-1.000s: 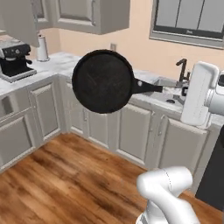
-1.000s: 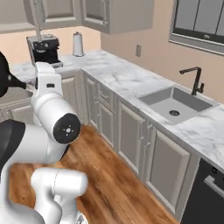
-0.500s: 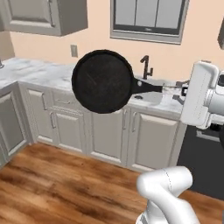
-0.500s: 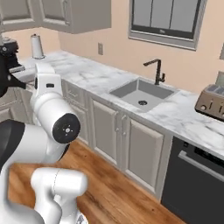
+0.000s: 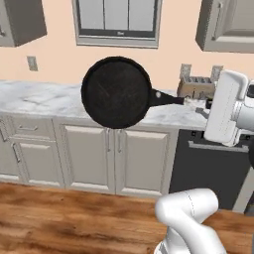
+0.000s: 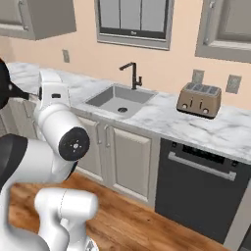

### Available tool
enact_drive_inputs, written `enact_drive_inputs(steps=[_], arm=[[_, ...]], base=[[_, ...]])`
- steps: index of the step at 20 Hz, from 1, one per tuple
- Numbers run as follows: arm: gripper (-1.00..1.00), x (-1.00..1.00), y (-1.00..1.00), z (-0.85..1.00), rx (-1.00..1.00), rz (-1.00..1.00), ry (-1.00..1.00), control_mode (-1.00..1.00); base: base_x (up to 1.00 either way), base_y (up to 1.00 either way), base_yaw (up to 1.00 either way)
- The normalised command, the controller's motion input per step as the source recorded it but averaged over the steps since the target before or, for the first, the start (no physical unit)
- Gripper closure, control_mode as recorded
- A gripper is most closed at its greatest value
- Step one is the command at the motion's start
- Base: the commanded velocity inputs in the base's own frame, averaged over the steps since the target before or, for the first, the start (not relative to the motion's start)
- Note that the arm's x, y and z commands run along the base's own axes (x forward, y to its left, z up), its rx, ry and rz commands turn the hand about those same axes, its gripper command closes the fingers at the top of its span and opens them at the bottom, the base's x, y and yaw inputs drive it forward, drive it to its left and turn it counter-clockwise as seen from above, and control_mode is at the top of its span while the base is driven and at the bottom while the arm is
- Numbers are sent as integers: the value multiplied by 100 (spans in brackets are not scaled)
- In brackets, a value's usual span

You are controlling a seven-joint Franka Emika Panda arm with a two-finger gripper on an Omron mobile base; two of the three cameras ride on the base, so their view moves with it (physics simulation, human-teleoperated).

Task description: Pick the pan from the cabinet and place it on the stove. Then turn on the stove burner for the pan.

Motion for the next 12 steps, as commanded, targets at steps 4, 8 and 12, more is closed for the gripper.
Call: enact_drive_inputs(steps=[4,8,12], arm=[[100,0,0,0,0,0,0,100],[100,0,0,0,0,0,0,100],[100,0,0,0,0,0,0,100]], base=[[-15,16,-44],[-13,16,-43],[-8,16,-43]])
